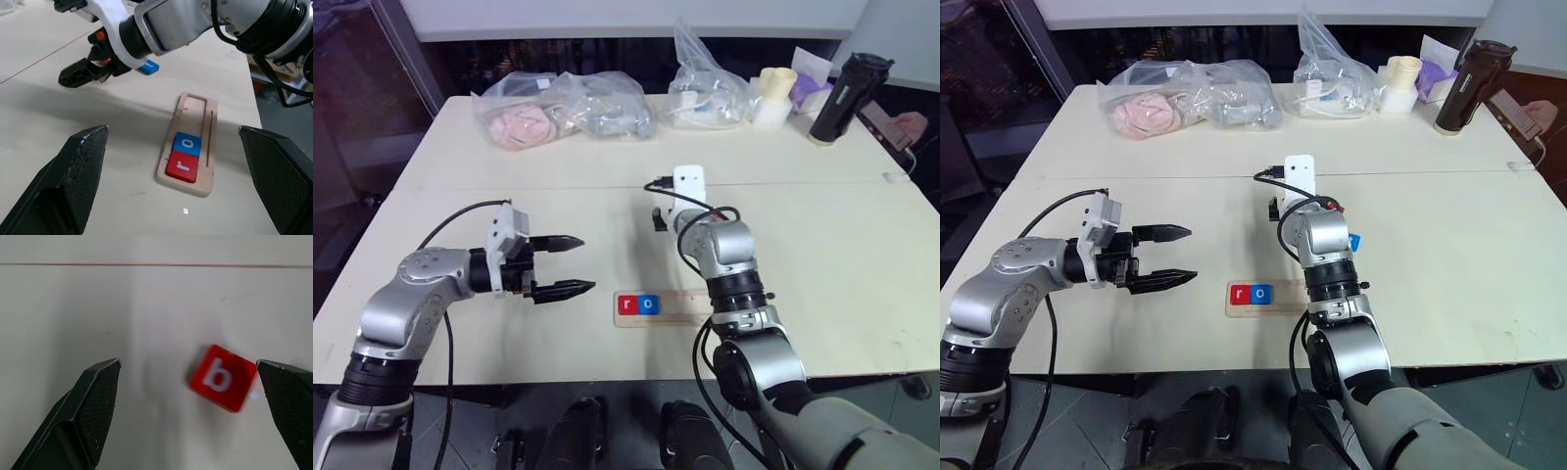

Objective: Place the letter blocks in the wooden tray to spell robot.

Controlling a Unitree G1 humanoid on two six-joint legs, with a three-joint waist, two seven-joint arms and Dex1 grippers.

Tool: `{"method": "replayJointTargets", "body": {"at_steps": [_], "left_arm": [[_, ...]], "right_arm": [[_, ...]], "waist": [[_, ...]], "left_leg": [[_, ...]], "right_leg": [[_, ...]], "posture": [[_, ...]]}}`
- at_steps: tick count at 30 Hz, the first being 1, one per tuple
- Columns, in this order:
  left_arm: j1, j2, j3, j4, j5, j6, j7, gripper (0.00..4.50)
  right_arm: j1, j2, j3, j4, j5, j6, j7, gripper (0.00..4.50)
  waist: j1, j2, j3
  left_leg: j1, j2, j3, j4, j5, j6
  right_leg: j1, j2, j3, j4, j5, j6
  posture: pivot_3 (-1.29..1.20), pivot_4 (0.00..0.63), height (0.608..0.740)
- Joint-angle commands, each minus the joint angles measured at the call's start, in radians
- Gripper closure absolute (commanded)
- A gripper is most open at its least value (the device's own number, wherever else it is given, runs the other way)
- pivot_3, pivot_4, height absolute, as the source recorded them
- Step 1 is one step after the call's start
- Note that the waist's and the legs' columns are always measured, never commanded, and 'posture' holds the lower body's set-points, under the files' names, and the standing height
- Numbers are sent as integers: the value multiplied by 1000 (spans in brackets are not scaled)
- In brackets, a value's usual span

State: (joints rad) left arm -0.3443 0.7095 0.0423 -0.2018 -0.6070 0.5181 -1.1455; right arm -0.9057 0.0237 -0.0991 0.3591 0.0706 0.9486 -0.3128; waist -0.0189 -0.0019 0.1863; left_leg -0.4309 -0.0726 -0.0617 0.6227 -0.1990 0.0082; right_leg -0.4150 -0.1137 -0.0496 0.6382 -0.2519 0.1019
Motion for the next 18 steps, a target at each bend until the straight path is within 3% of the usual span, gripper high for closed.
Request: {"method": "replayJointTargets", "body": {"at_steps": [1, 18], "left_arm": [[8, 1, 14, -35, -4, -12, 11, 47], [5, -12, -3, -39, 17, -29, 40, 47]], "right_arm": [[-36, 21, -14, -16, -23, -39, -39, 0], [-153, 104, -212, 244, 51, -60, -164, 0]], "waist": [[-1, 0, 0], [-4, 0, 0]], "left_leg": [[0, 0, 1, 0, 0, 0], [3, 1, 7, -1, 2, -2]], "right_leg": [[-2, 0, 2, 2, 0, 0], [-8, 2, 11, 11, 1, -2]], "posture": [[0, 150, 738], [0, 150, 738]]}}
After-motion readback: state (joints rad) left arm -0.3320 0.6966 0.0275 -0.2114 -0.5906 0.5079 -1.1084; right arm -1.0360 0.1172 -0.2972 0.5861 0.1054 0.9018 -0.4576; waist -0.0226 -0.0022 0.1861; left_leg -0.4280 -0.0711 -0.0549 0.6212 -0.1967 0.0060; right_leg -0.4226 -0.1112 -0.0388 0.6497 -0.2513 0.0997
